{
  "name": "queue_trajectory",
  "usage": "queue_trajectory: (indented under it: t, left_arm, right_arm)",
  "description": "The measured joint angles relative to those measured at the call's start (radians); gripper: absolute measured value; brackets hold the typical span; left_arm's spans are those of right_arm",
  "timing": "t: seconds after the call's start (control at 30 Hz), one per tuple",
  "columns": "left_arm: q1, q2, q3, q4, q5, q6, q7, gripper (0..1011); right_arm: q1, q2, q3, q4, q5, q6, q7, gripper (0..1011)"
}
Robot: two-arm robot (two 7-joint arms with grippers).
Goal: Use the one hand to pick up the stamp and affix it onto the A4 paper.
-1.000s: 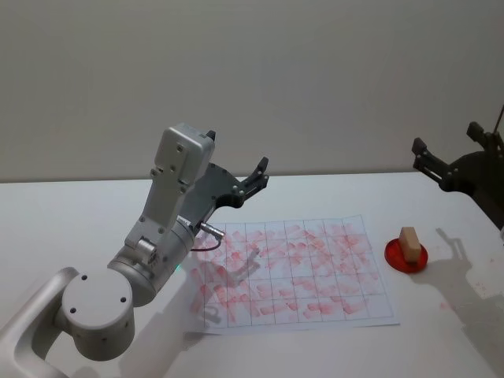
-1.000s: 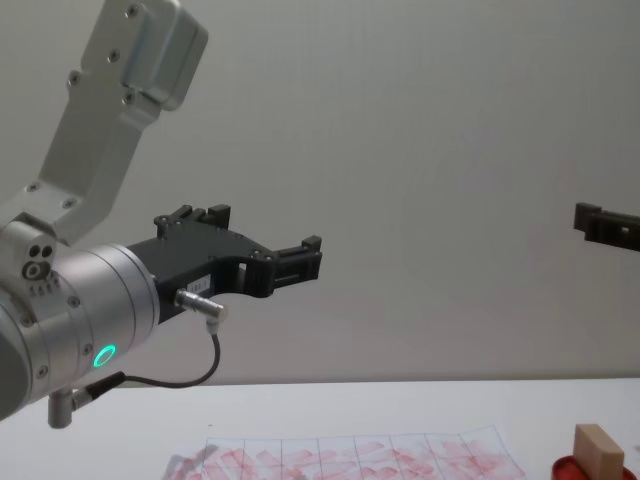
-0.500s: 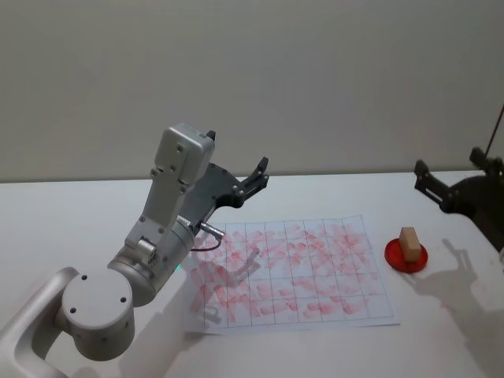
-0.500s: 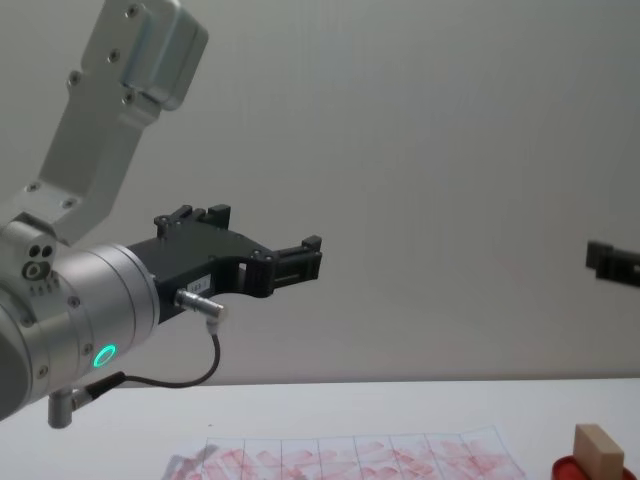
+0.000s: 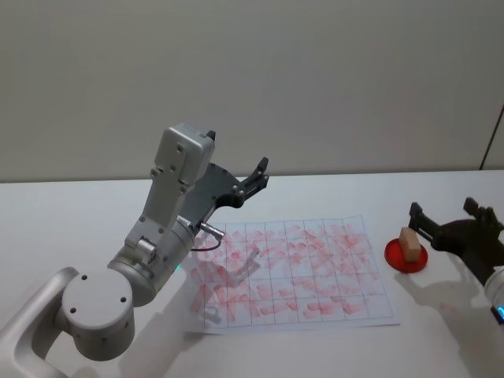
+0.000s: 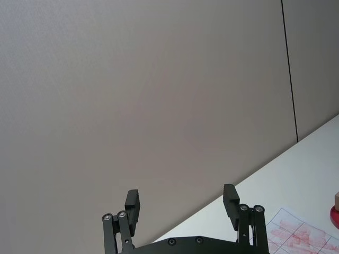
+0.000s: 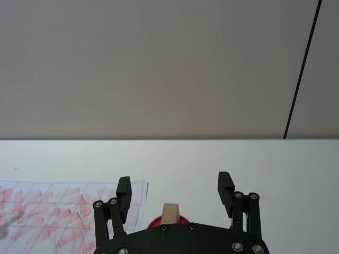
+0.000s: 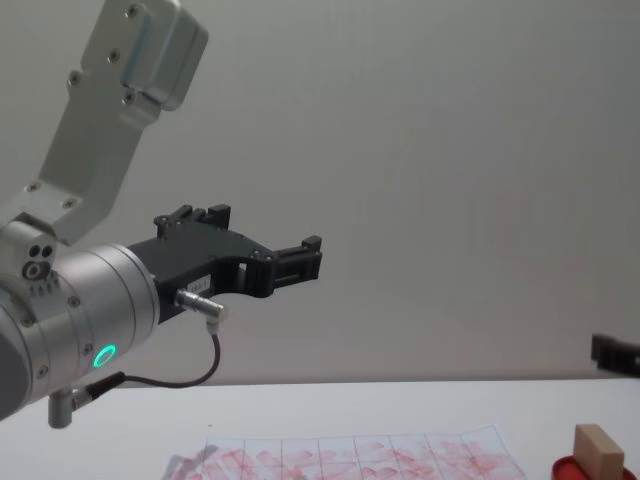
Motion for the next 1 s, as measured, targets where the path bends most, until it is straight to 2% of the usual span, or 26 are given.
queue_trajectory:
  t: [0.33, 0.67, 1.0]
  left_arm:
    - [0.0, 0.0, 0.0, 0.0, 0.0, 0.0, 0.0, 1001]
    - [0.0, 0.0, 0.0, 0.0, 0.0, 0.0, 0.0, 1001]
    - [0.0, 0.0, 0.0, 0.0, 0.0, 0.0, 0.0, 1001]
  right_arm:
    - [0.04, -0.033, -0.01, 0.068, -0.006, 0.061, -0.008, 1001]
    - [0.11, -0.073, -0.028, 0.16, -0.048, 0.12, 0.029, 1001]
    - [0.135, -0.096, -0.044, 0.201, -0.078, 0.162, 0.036, 1001]
